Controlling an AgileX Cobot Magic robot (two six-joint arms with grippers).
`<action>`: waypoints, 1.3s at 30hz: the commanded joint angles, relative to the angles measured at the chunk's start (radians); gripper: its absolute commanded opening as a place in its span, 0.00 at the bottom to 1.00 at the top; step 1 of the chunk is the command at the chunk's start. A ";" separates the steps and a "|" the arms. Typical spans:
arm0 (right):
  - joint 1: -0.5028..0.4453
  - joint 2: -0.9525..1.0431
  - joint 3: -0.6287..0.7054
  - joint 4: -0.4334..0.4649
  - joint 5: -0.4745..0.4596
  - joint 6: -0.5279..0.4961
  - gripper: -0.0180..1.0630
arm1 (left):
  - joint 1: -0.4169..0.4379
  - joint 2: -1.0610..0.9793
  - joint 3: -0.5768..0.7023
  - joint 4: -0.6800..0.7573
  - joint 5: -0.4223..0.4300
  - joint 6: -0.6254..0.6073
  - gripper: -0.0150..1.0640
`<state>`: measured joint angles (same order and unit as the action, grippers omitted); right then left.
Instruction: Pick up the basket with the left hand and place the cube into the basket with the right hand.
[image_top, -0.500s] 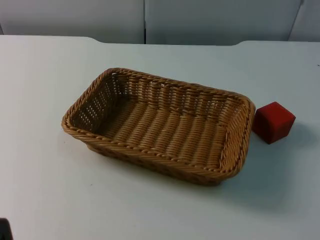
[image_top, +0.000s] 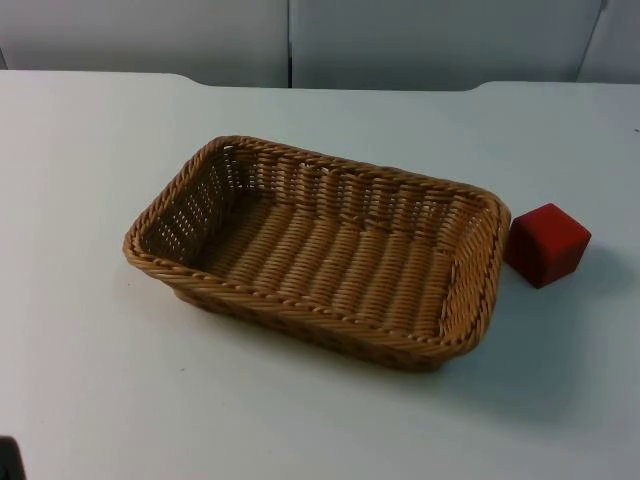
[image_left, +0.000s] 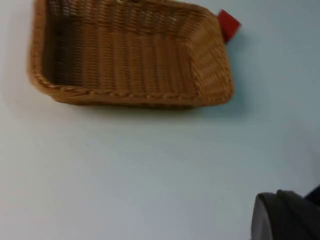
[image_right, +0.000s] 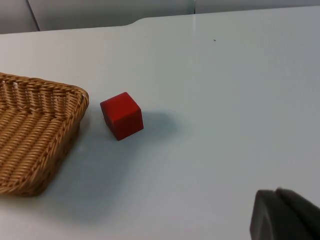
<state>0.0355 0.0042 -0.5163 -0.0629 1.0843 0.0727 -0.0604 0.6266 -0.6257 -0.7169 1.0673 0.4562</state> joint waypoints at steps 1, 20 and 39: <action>-0.005 -0.004 0.007 0.001 -0.005 -0.009 0.01 | -0.002 0.278 -0.056 -0.086 -0.014 0.195 0.07; -0.005 -0.004 0.007 0.001 -0.005 -0.009 0.01 | -0.151 1.109 -0.516 0.060 -0.297 0.322 0.68; -0.005 -0.004 0.007 0.001 -0.005 -0.009 0.01 | -0.190 1.488 -0.699 0.213 -0.568 0.266 0.68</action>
<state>0.0355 0.0042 -0.5163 -0.0629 1.0864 0.0727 -0.2441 2.1092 -1.3163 -0.5060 0.5006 0.7280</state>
